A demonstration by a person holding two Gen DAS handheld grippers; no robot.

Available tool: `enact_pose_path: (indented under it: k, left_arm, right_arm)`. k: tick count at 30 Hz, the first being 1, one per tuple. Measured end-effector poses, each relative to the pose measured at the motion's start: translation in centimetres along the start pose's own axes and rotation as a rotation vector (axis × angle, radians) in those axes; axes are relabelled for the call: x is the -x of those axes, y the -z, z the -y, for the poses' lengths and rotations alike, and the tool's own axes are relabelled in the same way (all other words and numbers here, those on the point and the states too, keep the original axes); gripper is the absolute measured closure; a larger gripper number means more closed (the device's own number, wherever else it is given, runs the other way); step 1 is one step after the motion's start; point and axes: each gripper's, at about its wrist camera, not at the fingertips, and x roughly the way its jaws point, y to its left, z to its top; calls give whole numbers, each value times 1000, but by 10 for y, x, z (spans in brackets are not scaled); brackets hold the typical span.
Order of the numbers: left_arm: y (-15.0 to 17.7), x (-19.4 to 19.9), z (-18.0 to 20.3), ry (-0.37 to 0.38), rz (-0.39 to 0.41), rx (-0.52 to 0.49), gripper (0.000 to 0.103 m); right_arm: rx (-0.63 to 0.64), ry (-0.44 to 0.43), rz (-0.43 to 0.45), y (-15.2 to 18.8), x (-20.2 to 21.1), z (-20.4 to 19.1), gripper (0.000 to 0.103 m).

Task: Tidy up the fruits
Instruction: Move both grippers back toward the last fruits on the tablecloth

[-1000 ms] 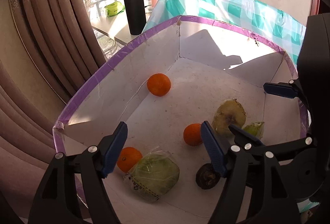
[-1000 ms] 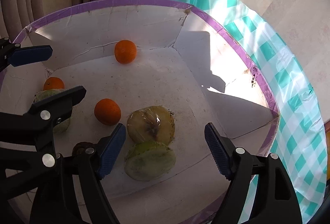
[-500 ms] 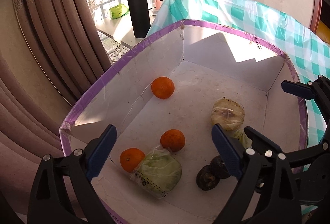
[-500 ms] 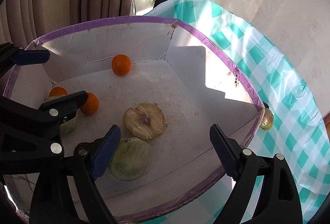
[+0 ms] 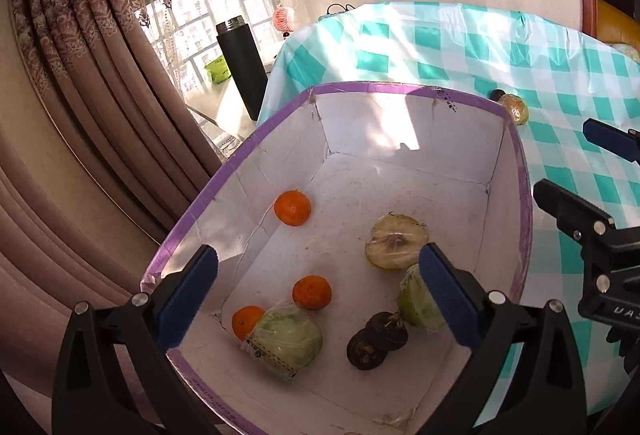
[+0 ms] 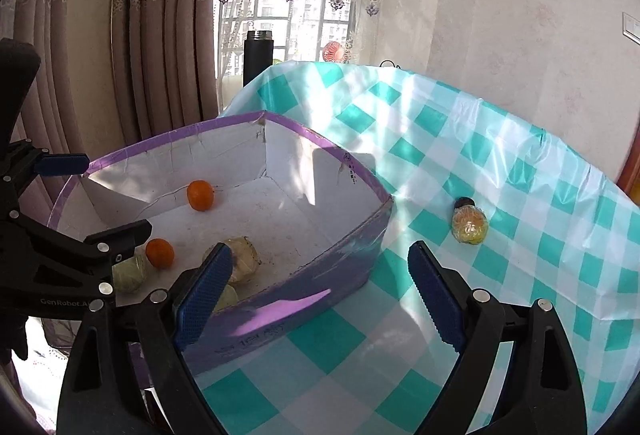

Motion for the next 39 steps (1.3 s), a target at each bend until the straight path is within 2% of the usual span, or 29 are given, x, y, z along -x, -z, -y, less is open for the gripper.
enact_pose_path:
  k: [5,8,10,15,17,21,28,31,33,36,39]
  left_arm:
    - [-12,34,49,27,163,-51,2]
    - [-17,47,84,47,247,-77,2]
    - [-19,47,107,78,268,-91,2]
    - [-19,37,160,215,251,-121,2]
    - [-17,30,178,249,245,-136,2]
    - [-15,12,207,300,214,-166,2]
    - [-24,-19,234,357,169,-204,2]
    - [-31,-36,247,405,132,-210,2]
    - [-37,-53,253,442,90,-188,2]
    - [-48,-81,253,480,33,-102,2]
    - [-58,-107,245,474,-2,-7,2]
  right_arm:
    - [-154,142,2,25,13,71,15]
    - [-215,247,-32,46,18,105,15]
    - [-246,317,-58,58,20,123,15]
    - [-292,473,-106,82,20,157,15]
    - [-292,508,-122,88,16,166,15]
    - [-307,512,-144,98,5,180,15]
    - [-340,527,-173,104,-11,207,15]
    - [-401,496,-189,103,-23,226,15]
    - [-445,458,-193,99,-37,241,15]
    - [-463,386,-216,88,-65,256,15]
    - [-423,307,-224,73,-97,260,15]
